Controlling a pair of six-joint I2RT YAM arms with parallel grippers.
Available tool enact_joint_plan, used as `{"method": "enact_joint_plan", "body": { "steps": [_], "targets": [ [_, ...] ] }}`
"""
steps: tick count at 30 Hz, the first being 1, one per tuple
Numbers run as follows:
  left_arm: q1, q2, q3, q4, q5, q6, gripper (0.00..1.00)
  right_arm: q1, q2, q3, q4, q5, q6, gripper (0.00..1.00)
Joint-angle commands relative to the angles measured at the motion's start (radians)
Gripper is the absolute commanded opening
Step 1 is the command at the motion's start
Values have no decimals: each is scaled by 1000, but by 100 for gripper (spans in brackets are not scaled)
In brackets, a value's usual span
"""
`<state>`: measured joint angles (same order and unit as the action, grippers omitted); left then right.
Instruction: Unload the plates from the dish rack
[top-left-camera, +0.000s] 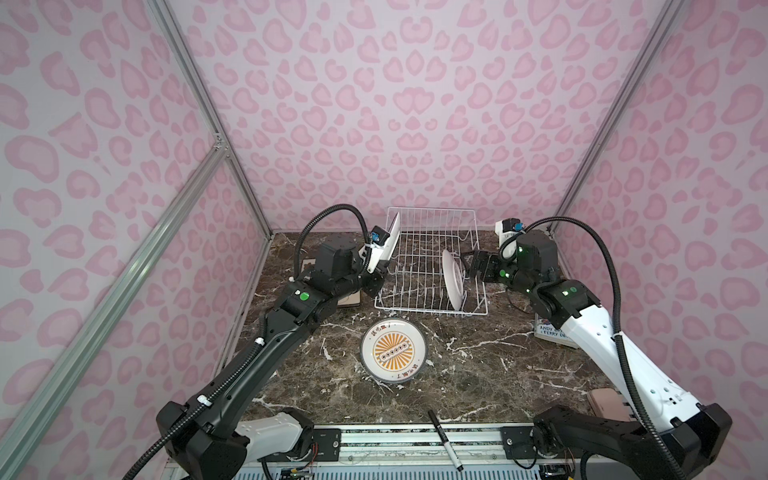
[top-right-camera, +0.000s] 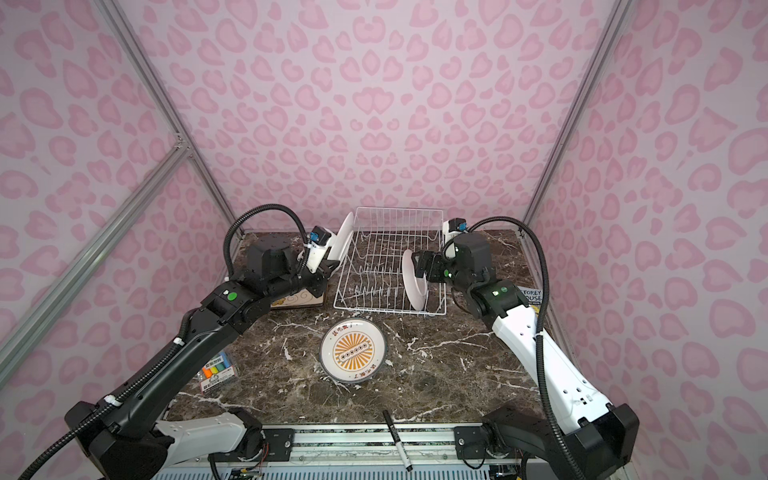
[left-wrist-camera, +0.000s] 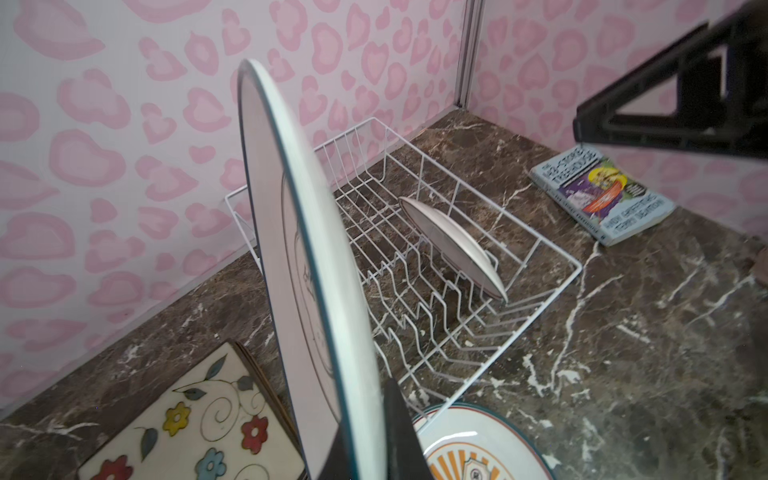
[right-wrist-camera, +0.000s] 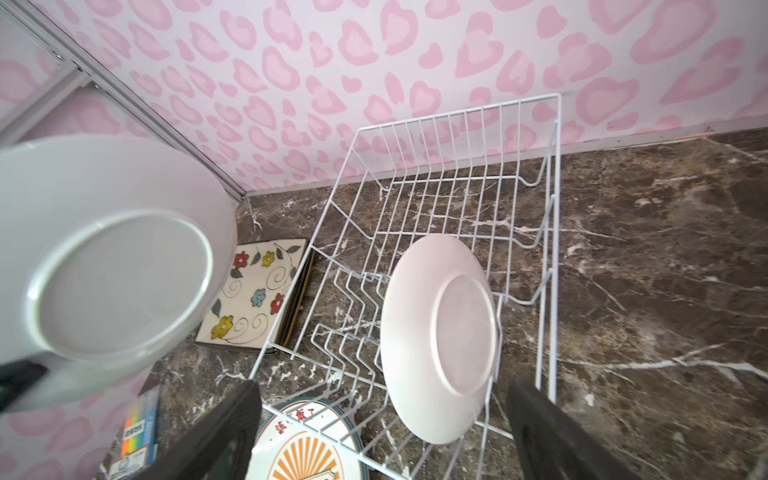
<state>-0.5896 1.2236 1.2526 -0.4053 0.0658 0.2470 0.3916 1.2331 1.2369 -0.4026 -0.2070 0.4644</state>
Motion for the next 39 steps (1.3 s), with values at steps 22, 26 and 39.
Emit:
{"method": "enact_joint_plan", "body": {
  "steps": [22, 26, 39],
  "targets": [
    [-178, -2, -195, 283, -381, 563, 3, 35, 132, 78, 142, -238, 304, 81],
    [-201, 21, -207, 319, -403, 607, 3, 60, 147, 104, 115, -212, 305, 79],
    [-269, 66, -210, 378, -464, 682, 3, 93, 182, 111, 72, -152, 356, 64]
  ]
}}
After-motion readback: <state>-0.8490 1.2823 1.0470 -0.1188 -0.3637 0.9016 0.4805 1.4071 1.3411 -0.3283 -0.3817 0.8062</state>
